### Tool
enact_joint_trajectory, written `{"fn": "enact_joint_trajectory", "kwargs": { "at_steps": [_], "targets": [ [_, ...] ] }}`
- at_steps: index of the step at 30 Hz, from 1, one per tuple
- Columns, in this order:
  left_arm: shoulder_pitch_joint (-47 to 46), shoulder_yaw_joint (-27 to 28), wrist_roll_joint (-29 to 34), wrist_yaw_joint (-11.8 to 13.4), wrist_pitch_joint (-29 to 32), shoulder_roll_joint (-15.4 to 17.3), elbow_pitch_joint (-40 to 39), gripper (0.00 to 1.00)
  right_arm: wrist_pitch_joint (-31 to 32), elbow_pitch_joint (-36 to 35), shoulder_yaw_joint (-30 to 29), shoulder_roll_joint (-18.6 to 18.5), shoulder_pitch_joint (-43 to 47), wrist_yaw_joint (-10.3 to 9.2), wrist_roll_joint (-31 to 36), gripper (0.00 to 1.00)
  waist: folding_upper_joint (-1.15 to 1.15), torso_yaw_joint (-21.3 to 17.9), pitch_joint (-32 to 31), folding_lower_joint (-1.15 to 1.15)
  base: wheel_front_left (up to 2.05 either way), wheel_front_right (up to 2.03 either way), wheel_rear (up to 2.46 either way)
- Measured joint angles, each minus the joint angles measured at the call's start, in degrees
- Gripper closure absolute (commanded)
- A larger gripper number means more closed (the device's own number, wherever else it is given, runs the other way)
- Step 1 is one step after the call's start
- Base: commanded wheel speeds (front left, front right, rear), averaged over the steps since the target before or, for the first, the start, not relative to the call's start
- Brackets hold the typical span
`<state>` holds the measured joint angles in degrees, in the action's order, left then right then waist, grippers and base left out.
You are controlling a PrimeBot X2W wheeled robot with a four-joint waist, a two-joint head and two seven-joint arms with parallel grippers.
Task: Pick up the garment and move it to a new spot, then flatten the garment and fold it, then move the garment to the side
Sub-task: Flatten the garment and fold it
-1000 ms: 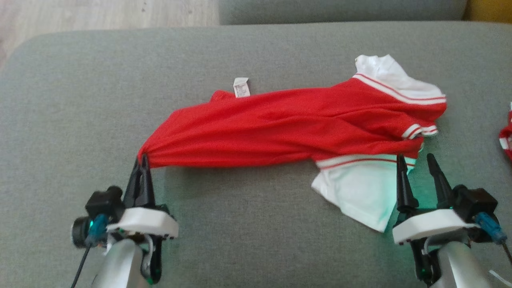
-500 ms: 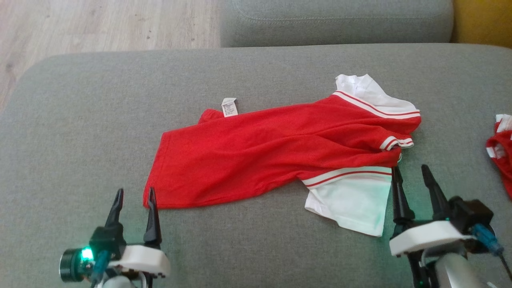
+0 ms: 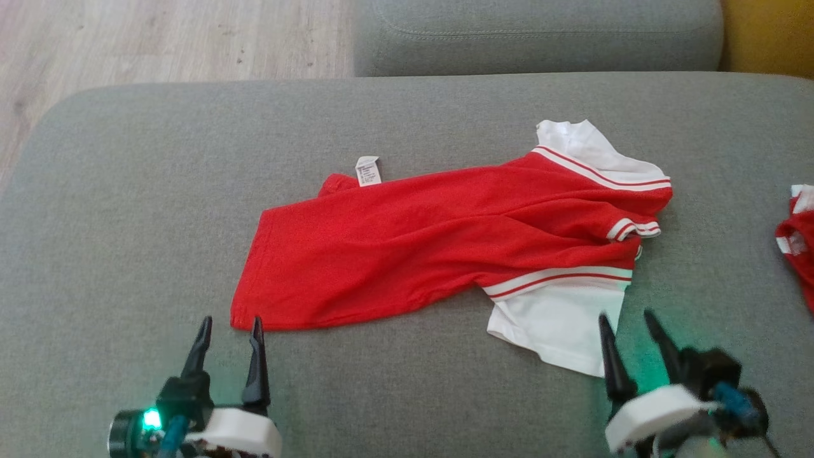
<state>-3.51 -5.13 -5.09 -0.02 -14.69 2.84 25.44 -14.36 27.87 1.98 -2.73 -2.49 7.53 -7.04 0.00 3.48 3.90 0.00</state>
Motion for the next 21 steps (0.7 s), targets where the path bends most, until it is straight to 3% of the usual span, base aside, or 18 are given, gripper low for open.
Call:
{"fn": "enact_joint_trajectory", "kwargs": {
  "at_steps": [6,14,15,16,17,21],
  "targets": [
    [1.76,-1.92,-1.79,0.03,0.00,-0.09,0.11,0.00,-0.01,7.34,1.11,0.01,2.01,0.00,4.45,0.00,0.00,0.78,0.39,0.00,0.00,0.00,0.00],
    [1.70,-2.99,-2.77,0.56,0.00,-0.10,0.23,0.00,-1.29,11.11,4.28,-0.18,0.44,0.00,4.65,0.00,0.00,1.50,0.83,0.00,0.00,0.00,0.00],
    [1.70,-3.11,-3.04,0.60,0.00,-0.10,0.23,0.00,-1.37,11.79,4.72,-0.27,0.13,0.00,4.46,0.11,0.00,1.52,0.86,0.00,0.00,0.00,0.00],
    [1.69,-3.25,-3.09,0.60,0.00,-0.10,0.23,0.00,-1.76,12.52,5.06,-0.33,-0.29,0.00,4.23,0.70,0.00,1.52,0.87,0.00,0.00,0.00,0.00],
    [1.67,-3.38,-3.09,0.60,0.00,-0.10,0.23,0.00,-1.77,13.10,5.32,-0.33,-0.66,0.00,3.89,1.00,0.00,1.51,0.90,0.00,0.00,0.00,0.00],
    [1.66,-3.67,-3.52,0.86,0.00,-0.10,0.21,0.00,-1.77,14.78,5.30,-0.03,-2.24,0.00,2.74,1.00,0.00,1.18,1.08,0.00,0.00,0.00,0.00]
  ]
}}
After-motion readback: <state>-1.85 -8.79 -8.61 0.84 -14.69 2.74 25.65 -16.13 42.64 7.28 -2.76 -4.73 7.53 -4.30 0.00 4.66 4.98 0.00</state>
